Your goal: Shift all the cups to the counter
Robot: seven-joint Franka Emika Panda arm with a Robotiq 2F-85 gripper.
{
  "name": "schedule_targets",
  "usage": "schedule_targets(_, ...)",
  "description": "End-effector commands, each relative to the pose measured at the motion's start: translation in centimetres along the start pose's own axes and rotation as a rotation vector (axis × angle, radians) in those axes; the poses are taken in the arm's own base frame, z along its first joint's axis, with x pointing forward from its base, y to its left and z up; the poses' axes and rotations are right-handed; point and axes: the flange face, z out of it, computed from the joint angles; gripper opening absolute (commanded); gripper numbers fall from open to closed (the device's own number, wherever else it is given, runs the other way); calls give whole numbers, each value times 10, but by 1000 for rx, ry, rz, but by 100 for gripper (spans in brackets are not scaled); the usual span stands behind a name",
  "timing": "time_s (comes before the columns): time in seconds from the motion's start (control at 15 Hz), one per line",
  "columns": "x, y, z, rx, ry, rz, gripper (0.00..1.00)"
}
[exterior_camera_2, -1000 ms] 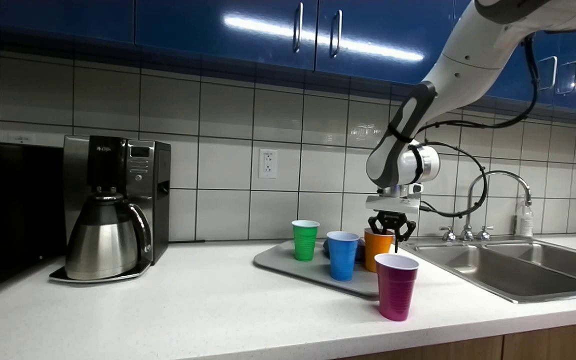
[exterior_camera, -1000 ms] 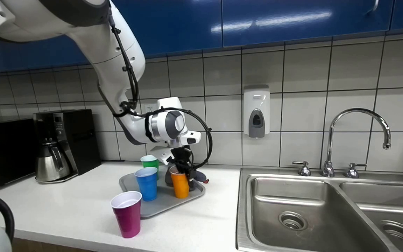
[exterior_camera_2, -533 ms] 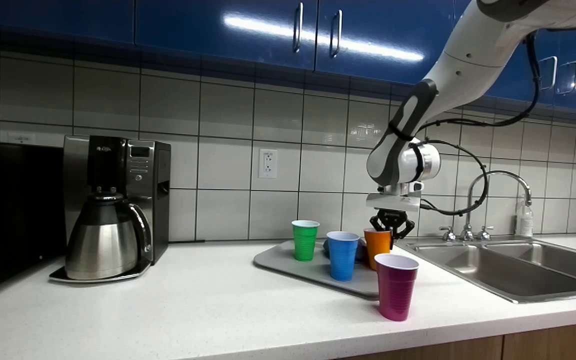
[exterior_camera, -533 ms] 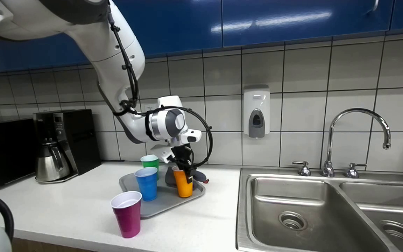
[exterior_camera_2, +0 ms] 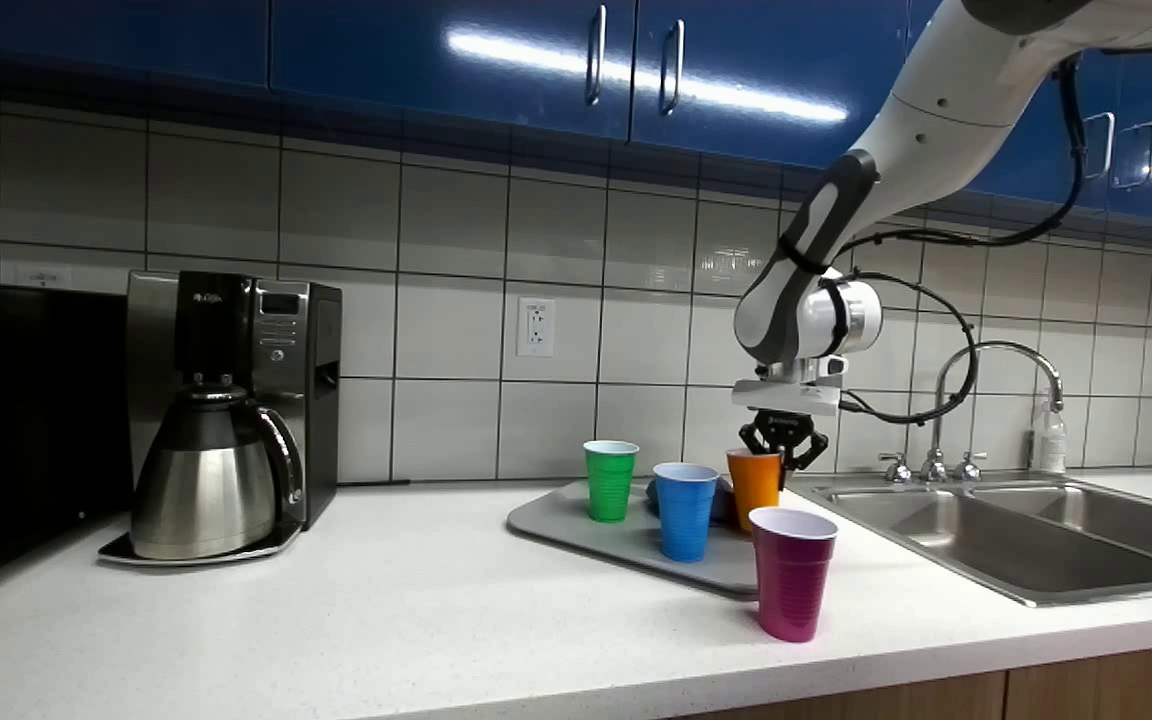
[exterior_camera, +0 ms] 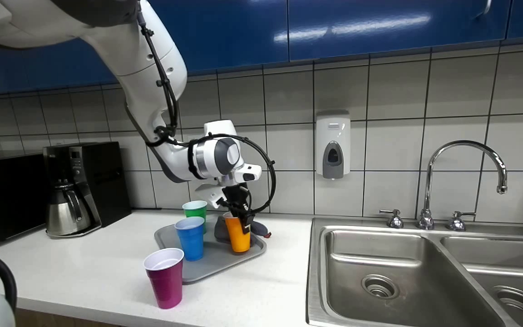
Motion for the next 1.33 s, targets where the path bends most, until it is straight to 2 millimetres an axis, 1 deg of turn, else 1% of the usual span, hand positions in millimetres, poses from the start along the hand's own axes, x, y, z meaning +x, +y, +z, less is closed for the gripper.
schedule_targets(0.0, 1, 6, -24, 32, 6, 12, 1)
schedule_targets(0.33, 3, 14, -43, 51, 27, 23, 1)
schedule_targets(0.6, 3, 28, -52, 53, 35, 39, 1)
schedule_targets(0.93, 1, 48, -56, 50, 32, 57, 1)
schedule_targets(1.27, -2, 68, -53, 36, 20, 65, 1)
